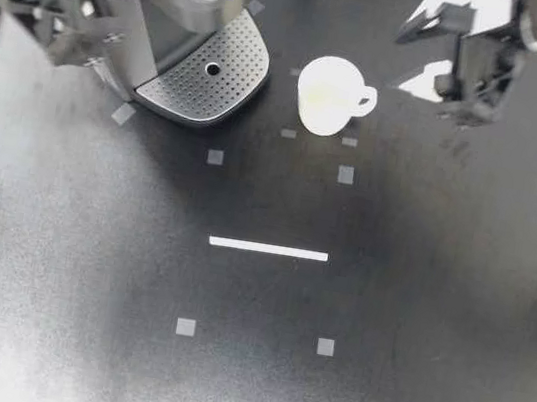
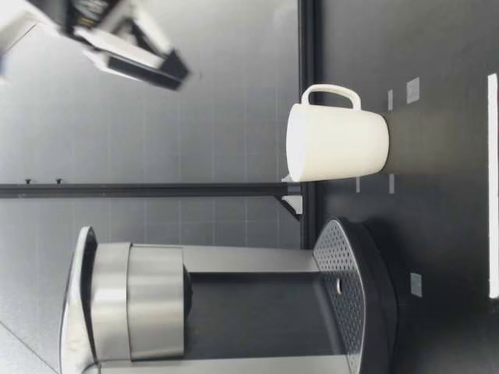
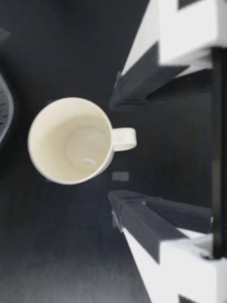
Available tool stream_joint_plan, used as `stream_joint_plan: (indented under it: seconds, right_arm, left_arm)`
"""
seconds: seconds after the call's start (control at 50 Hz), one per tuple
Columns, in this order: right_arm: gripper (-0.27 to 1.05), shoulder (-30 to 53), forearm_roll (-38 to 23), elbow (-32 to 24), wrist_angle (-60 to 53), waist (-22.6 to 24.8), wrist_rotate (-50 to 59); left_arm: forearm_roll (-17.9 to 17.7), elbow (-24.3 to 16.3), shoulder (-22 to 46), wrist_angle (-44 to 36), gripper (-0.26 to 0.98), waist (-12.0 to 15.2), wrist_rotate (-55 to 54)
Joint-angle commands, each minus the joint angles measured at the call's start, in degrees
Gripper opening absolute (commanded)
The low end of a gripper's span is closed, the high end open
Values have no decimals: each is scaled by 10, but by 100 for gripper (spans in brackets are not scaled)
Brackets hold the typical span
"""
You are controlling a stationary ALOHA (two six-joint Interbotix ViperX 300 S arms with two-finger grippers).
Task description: Place the coffee capsule inside the capsule container, then place the cup onto the center of the cup tray.
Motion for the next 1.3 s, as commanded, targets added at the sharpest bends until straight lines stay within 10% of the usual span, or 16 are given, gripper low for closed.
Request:
stream_joint_plan:
  seconds: [0.0,1.28]
  right_arm:
    - [64,7,3,0,-18,-4,0]
    - [64,151,0,5,-99,-4,-12]
  left_arm:
    - [0,1,-19,-15,13,-1,-1]
    - [6,51,-54,-75,13,-1,-1]
